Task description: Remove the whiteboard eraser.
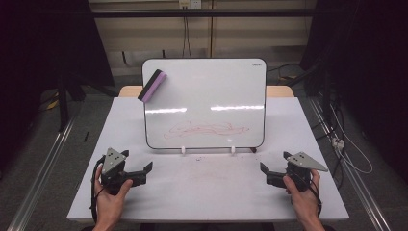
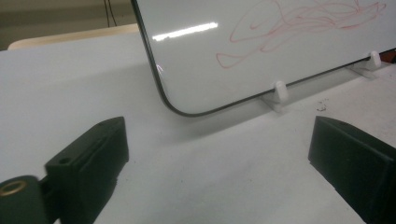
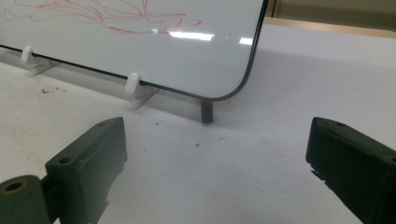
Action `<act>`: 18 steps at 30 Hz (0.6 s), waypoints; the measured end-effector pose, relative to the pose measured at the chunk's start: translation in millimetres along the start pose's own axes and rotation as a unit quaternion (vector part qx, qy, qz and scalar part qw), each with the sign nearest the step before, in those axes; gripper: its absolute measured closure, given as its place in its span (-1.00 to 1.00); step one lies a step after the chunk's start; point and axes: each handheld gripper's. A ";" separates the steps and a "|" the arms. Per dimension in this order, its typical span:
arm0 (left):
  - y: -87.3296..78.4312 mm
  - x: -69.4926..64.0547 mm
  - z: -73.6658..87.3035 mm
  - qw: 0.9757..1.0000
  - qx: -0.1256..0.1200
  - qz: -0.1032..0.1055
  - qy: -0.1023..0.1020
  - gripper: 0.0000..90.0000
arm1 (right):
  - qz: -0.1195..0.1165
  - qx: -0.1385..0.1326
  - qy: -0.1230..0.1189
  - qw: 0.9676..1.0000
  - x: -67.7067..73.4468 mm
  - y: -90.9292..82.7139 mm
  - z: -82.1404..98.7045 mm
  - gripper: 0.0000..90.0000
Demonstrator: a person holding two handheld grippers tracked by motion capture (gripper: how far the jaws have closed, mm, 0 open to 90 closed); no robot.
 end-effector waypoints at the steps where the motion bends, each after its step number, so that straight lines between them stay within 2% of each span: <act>1: 0.0 -0.1 -0.2 1.000 0.001 0.002 0.000 -0.86 | -0.001 -0.002 0.002 1.000 -1.0 -0.8 -0.1 -0.90; 12: 5.4 4.0 -4.3 1.000 0.008 0.014 -0.008 -0.85 | -0.002 0.000 0.007 1.000 -2.5 -0.6 0.4 -0.90; 15: 5.5 4.0 -8.3 1.000 0.016 0.010 0.000 -0.84 | -0.002 0.001 0.006 1.000 -2.7 -0.1 0.6 -0.89; 16: 5.7 4.0 -9.2 1.000 0.020 0.018 0.001 -0.84 | -0.001 0.004 0.006 1.000 -2.8 0.4 0.7 -0.89; 18: 5.7 4.0 -10.1 1.000 0.021 0.019 0.006 -0.89 | -0.001 0.009 0.008 1.000 -2.9 1.3 1.2 -0.89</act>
Point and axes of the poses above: each handheld gripper's, and its own axes: y roughly forward along the jaws, z roughly out of its underside, x roughly to its left
